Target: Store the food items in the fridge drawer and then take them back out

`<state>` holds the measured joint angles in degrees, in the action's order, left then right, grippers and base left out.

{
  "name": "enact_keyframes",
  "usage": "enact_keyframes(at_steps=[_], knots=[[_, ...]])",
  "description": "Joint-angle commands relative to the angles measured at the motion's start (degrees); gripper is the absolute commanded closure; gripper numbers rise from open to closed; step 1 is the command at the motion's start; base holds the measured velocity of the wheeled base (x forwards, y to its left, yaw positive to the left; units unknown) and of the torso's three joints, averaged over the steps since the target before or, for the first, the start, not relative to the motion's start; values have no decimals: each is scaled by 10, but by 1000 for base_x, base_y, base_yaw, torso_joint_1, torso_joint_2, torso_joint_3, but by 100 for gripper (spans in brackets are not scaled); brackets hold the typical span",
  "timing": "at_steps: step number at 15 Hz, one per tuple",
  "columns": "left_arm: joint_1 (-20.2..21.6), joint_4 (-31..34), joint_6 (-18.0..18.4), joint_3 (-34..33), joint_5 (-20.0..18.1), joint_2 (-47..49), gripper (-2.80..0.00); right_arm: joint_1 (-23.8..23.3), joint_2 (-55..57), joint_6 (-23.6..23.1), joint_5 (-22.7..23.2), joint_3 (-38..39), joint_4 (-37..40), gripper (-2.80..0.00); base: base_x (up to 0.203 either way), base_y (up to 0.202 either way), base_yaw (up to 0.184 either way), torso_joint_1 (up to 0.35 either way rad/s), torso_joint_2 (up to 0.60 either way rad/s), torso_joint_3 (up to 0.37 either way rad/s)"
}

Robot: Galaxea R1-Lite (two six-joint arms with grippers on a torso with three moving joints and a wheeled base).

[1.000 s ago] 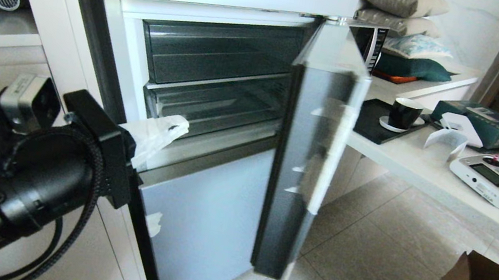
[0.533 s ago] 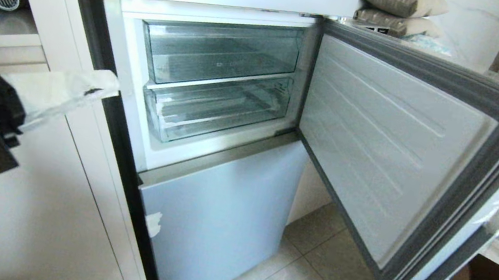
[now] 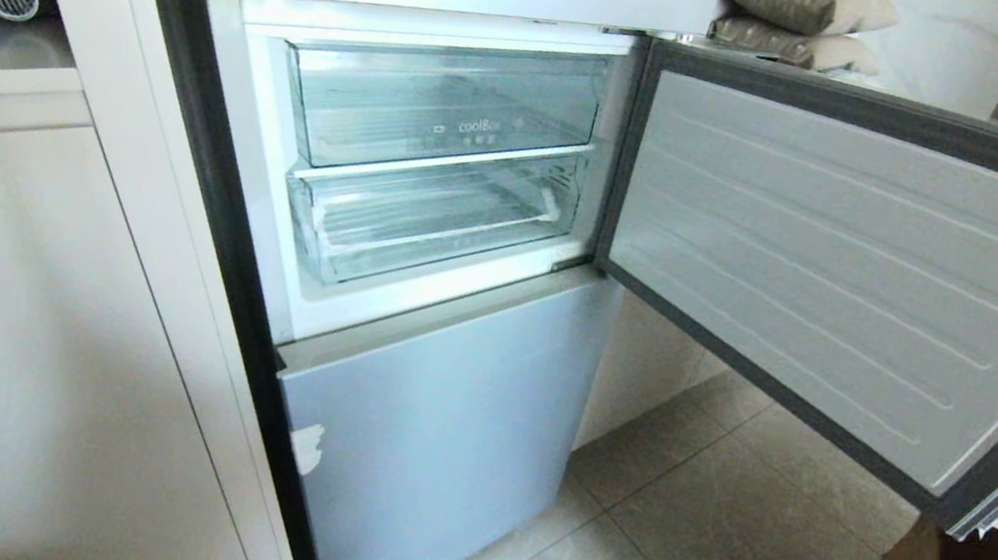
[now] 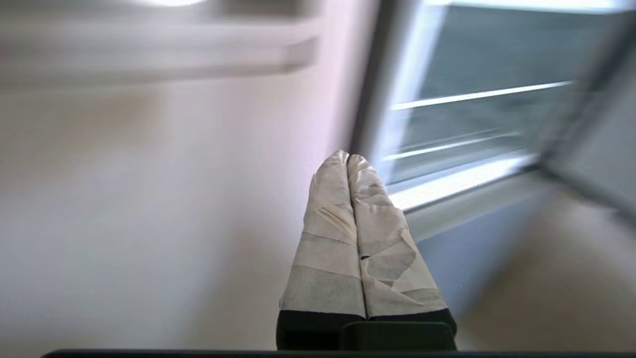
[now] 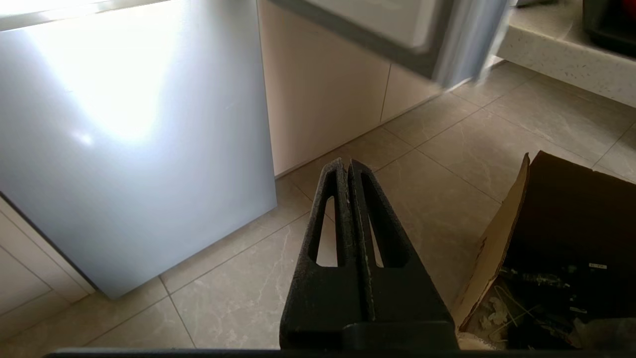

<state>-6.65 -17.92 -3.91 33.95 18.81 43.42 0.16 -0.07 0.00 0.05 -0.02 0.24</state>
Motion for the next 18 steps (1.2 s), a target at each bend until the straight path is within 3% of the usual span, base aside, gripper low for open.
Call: enact_keyframes(at_steps=[1, 3, 5, 7, 8, 9, 11, 13, 16, 18], knots=[[76, 2, 16, -131, -13, -141, 0, 0, 0, 0, 0, 0, 0, 0, 0, 0, 0, 0, 0, 0], [86, 10, 35, -260, -61, -236, 0, 0, 0, 0, 0, 0, 0, 0, 0, 0, 0, 0, 0, 0], [85, 66, 56, -336, -104, -302, 0, 0, 1, -1, 0, 0, 0, 0, 0, 0, 0, 0, 0, 0], [78, 177, 74, -328, -149, -381, 0, 0, 1, -3, 1, 0, 0, 0, 0, 0, 0, 0, 0, 0], [74, 265, 98, -311, -175, -402, 0, 0, 0, -10, 3, 0, 0, 0, 0, 0, 0, 0, 0, 0], [71, 308, 116, -300, -204, -420, 0, 0, 1, -17, 3, 0, 0, 0, 0, 0, 0, 0, 0, 0], [69, 279, 137, -301, -226, -433, 0, 0, 0, -1, -1, -18, 0, 0, 0, 0, 0, 0, 0, 0], [68, 265, 141, -308, -225, -432, 0, -1, 23, 35, -8, -95, 5, 0, 0, 0, 0, 0, 0, 0], [68, 265, 132, -307, -224, -433, 0, 0, 168, 90, -15, -173, -3, 0, 0, 0, 0, 0, 0, 0], [68, 264, 111, -307, -215, -433, 0, 0, 287, 121, -16, -200, -47, 0, 0, 0, 0, 0, 0, 0]])
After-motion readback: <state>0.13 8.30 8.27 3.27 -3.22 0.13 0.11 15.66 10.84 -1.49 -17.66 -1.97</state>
